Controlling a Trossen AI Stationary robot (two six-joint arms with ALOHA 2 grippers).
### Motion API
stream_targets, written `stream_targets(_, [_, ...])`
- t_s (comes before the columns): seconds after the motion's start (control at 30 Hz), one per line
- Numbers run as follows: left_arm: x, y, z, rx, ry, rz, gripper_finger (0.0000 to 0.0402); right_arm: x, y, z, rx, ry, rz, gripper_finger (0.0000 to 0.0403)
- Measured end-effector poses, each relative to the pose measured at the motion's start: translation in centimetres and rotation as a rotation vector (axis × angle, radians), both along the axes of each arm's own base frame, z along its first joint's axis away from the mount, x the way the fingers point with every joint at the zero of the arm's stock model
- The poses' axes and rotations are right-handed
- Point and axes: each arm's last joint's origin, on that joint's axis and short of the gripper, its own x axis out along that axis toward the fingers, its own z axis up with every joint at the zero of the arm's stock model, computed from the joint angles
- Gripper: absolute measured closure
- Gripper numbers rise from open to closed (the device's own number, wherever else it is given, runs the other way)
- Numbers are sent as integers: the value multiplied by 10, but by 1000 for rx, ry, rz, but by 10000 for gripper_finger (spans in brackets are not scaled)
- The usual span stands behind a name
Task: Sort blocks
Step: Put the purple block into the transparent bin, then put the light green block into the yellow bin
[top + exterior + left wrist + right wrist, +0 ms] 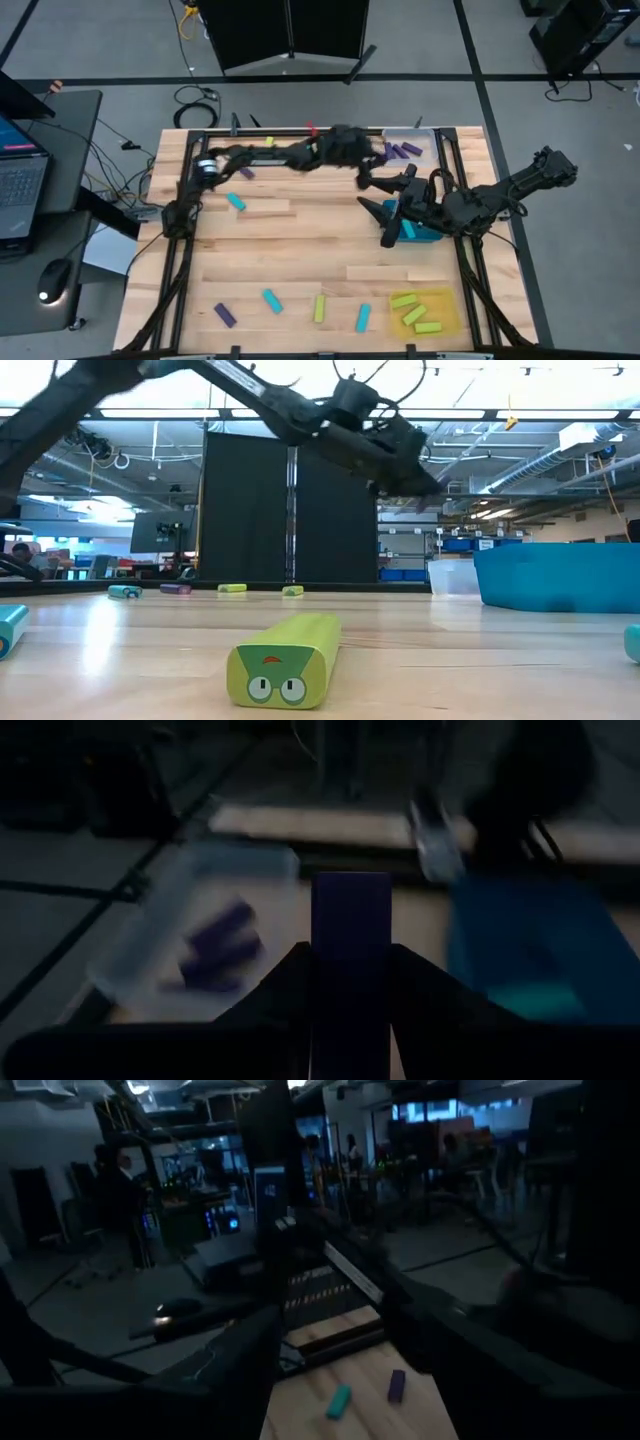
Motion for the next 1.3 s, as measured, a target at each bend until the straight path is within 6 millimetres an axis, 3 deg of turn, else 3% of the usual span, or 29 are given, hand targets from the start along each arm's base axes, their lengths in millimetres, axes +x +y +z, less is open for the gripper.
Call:
stream_targets(0.2, [43,45,-14,-88,-75,122,300,0,0,3,-8,-18,-1,149])
stream_targets(0.37, [65,74,-28,-192,-140,167,300,0,0,3,-7,-22,3,152])
stream_targets(0.5, [64,83,-44,-310,-216,220,300,0,1,2,-12,-18,6,157])
stream_targets(0.7, [63,90,-49,-355,-222,261,300,0,1,2,-26,-6,7,157])
stream_targets(0.77, [63,90,-48,-350,-232,272,275,0,1,2,-30,-4,6,157])
stream_targets(0.93, [64,89,-46,-341,-259,268,127,0,1,1,-35,2,7,161])
stream_targets(1.03, [64,89,-45,-345,-259,244,73,0,1,1,-36,4,7,164])
stream_targets(1.17, [61,90,-35,-351,-265,182,62,0,1,1,-28,2,8,167])
stream_targets(1.3, [51,90,-5,-265,-203,239,110,0,1,1,-8,-6,8,168])
